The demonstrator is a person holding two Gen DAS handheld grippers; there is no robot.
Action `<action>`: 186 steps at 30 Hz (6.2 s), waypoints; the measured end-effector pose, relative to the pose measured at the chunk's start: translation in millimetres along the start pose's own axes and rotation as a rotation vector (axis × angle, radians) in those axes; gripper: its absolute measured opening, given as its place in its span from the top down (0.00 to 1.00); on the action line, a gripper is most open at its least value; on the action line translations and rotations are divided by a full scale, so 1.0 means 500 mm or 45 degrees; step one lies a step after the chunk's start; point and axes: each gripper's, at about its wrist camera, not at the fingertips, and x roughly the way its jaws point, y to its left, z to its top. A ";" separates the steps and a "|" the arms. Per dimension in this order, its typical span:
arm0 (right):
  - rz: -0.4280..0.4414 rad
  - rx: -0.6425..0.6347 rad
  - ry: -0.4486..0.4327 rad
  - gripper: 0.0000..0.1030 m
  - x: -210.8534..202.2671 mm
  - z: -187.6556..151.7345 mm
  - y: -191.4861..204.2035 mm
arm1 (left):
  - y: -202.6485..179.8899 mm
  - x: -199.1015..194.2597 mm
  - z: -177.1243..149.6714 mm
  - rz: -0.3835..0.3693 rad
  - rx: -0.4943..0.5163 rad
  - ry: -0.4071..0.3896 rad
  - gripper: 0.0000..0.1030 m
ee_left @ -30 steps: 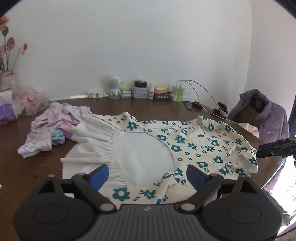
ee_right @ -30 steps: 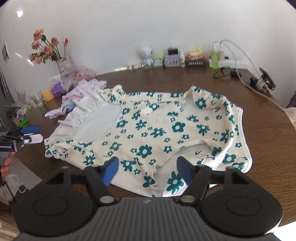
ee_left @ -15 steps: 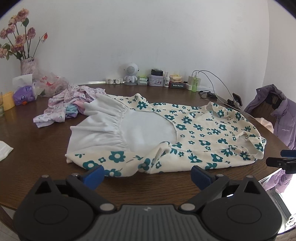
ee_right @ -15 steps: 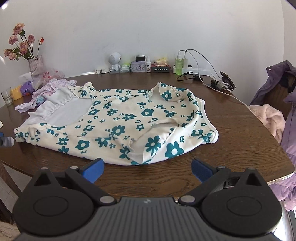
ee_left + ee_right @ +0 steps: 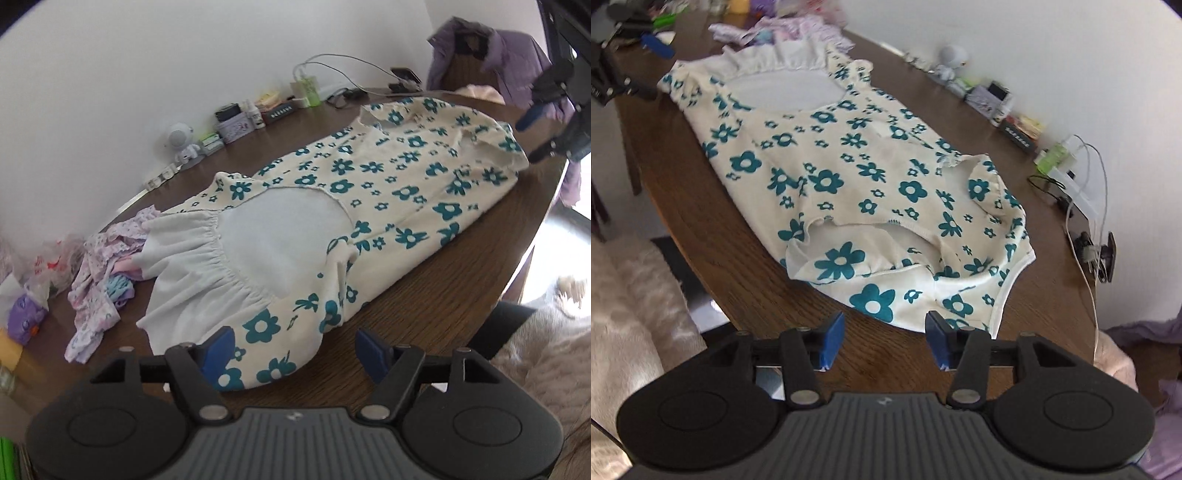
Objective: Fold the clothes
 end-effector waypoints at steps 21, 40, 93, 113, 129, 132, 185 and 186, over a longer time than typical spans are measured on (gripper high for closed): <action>0.059 -0.140 0.003 0.99 0.032 0.032 -0.037 | -0.002 0.043 0.031 -0.071 0.285 0.086 0.98; 0.283 0.290 0.139 0.99 0.116 0.067 -0.218 | 0.162 0.225 0.201 -0.141 0.130 0.159 0.87; 0.058 0.453 -0.019 0.95 0.124 0.017 -0.149 | 0.350 0.150 -0.060 -0.179 -0.845 0.109 1.00; 0.056 0.446 -0.076 0.93 0.110 0.005 -0.145 | 0.294 0.125 -0.032 0.332 -0.536 0.064 0.46; 0.313 0.498 -0.381 0.73 0.126 0.155 -0.002 | -0.006 0.186 0.194 -0.295 -0.183 -0.212 0.58; 0.305 0.500 -0.363 0.73 0.148 0.156 0.010 | -0.002 0.226 0.187 -0.301 -0.210 -0.150 0.74; 0.076 0.669 -0.232 0.79 0.083 -0.042 -0.149 | 0.186 0.052 -0.084 0.056 -0.565 -0.139 0.78; 0.100 0.679 -0.272 0.68 0.067 -0.040 -0.142 | 0.183 0.038 -0.078 0.032 -0.536 -0.177 0.63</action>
